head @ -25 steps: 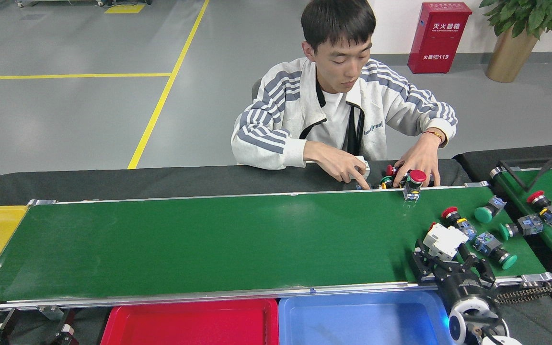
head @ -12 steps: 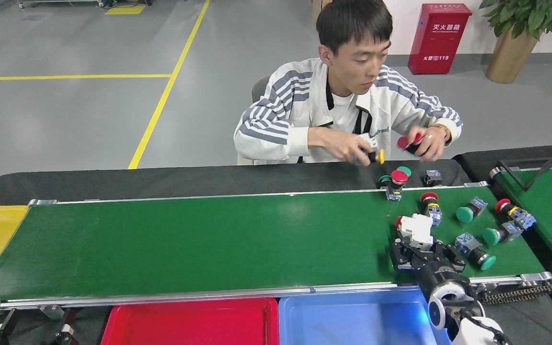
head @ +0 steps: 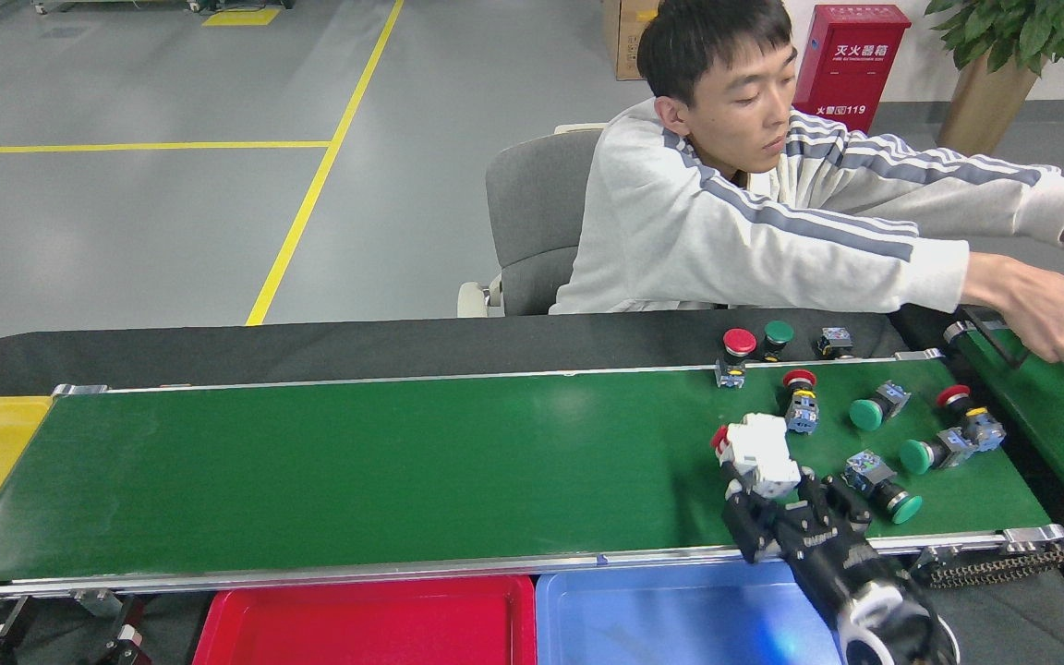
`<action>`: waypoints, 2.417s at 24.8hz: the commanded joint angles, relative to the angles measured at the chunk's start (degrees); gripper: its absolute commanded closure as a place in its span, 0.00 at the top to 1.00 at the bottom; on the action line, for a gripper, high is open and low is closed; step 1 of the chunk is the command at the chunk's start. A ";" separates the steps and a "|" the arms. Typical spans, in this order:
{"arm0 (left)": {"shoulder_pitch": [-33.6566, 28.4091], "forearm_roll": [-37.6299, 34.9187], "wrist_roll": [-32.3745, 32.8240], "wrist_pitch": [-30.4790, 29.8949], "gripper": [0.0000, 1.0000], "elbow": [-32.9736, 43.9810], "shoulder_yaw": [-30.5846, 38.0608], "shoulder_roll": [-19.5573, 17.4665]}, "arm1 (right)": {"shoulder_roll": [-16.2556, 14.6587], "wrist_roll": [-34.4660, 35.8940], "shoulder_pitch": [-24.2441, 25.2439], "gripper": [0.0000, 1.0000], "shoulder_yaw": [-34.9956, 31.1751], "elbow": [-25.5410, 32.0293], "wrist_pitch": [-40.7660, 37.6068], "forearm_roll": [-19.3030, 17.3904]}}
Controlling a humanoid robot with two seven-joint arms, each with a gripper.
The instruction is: Pick switch part from conveyor to tray
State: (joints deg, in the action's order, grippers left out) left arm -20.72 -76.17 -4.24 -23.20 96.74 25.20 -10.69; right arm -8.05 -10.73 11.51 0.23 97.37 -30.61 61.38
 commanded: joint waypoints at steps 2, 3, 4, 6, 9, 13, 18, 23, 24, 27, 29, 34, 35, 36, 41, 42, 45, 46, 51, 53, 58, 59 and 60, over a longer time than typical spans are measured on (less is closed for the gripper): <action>-0.11 -0.03 -0.24 0.17 1.00 0.47 0.47 -0.56 | -0.30 0.80 3.52 1.00 -1.99 2.56 -7.54 -0.29; -0.02 -0.03 -0.24 0.17 1.00 0.56 0.64 -0.56 | -0.13 0.80 3.78 1.00 -2.34 2.56 -7.62 -0.29; -0.02 -0.03 -0.24 0.17 1.00 0.56 0.64 -0.56 | 0.31 0.80 3.78 1.00 -2.95 2.56 -7.27 -0.29; -0.02 -0.03 -0.24 0.17 1.00 0.56 0.64 -0.56 | 3.21 0.80 3.87 1.00 -5.59 2.56 -5.78 -0.20; -0.20 -0.03 -0.24 0.08 1.00 0.56 0.47 -0.64 | 11.03 0.97 3.43 0.97 -7.88 3.08 6.70 4.81; -0.28 -0.03 -0.24 0.08 1.00 0.64 0.38 -0.64 | 11.56 6.95 3.60 0.97 -7.61 3.26 22.26 14.47; -0.28 -0.03 -0.24 0.09 1.00 0.64 0.20 -0.56 | 11.21 6.51 2.02 0.97 -7.17 3.08 26.48 16.67; -0.11 -0.12 -0.24 0.17 1.00 0.64 0.20 -0.56 | 9.54 4.14 -2.55 0.98 -7.00 0.63 26.21 16.67; -0.11 -0.12 -0.24 0.08 1.00 0.64 0.20 -0.64 | 9.28 3.70 -3.16 0.98 -6.56 0.36 26.13 16.67; -0.20 -0.12 -0.24 0.17 1.00 0.64 0.20 -0.64 | 8.31 1.32 -5.63 0.98 -4.10 -1.13 25.95 16.58; -0.11 -0.21 -0.24 0.17 1.00 0.64 0.20 -0.64 | 7.43 0.88 -7.03 0.98 -2.95 -2.36 25.95 16.50; -0.02 -0.30 -0.24 0.17 1.00 0.56 0.20 -0.64 | 7.69 -0.43 -10.11 0.98 -0.05 -5.44 26.21 16.32; -0.02 -0.30 -0.24 0.17 1.00 0.56 0.20 -0.64 | 7.87 -0.87 -11.16 0.98 0.83 -6.50 26.30 16.23; 0.07 -0.30 -0.24 0.17 1.00 0.47 0.20 -0.64 | 8.13 -0.96 -12.13 0.98 1.62 -7.46 26.39 16.06; 0.33 -0.39 -0.15 0.26 1.00 0.38 0.20 -0.64 | 9.10 -1.14 -16.00 0.62 5.31 -12.12 27.44 16.32; 0.33 -0.39 -0.15 0.26 1.00 0.38 0.20 -0.73 | 8.84 -1.14 -16.44 0.43 6.45 -12.30 27.44 16.50; 0.33 -0.39 -0.15 0.26 1.00 0.12 0.20 -0.64 | 8.66 -1.49 -16.96 0.09 8.03 -12.47 27.36 16.58; 0.33 -0.39 -0.15 0.26 1.00 0.12 0.20 -0.64 | 8.66 -1.75 -17.05 0.04 8.21 -12.56 27.18 16.50; 0.33 -0.30 -0.15 0.26 1.00 0.12 0.20 -0.64 | 8.49 -2.02 -16.88 0.02 8.38 -12.47 25.69 16.06; 0.33 -0.30 -0.15 0.26 1.00 0.20 0.29 -0.64 | 8.57 -1.75 -16.79 0.02 8.30 -11.94 23.84 15.97; 0.24 -0.30 -0.15 0.26 1.00 0.12 0.47 -0.64 | 8.40 1.06 -16.08 0.02 8.30 -8.69 10.41 13.33; 0.33 -0.30 -0.15 0.26 1.00 0.12 0.47 -0.64 | 8.13 2.03 -16.08 0.02 8.30 -8.25 6.35 12.72; 0.33 -0.30 -0.15 0.26 1.00 0.12 0.47 -0.64 | 7.87 2.82 -16.08 0.02 8.21 -7.55 0.37 12.28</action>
State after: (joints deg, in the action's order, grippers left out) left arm -20.69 -76.39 -4.19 -23.11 96.37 25.28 -10.69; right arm 0.20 -10.03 -4.13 8.63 88.43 -22.23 74.22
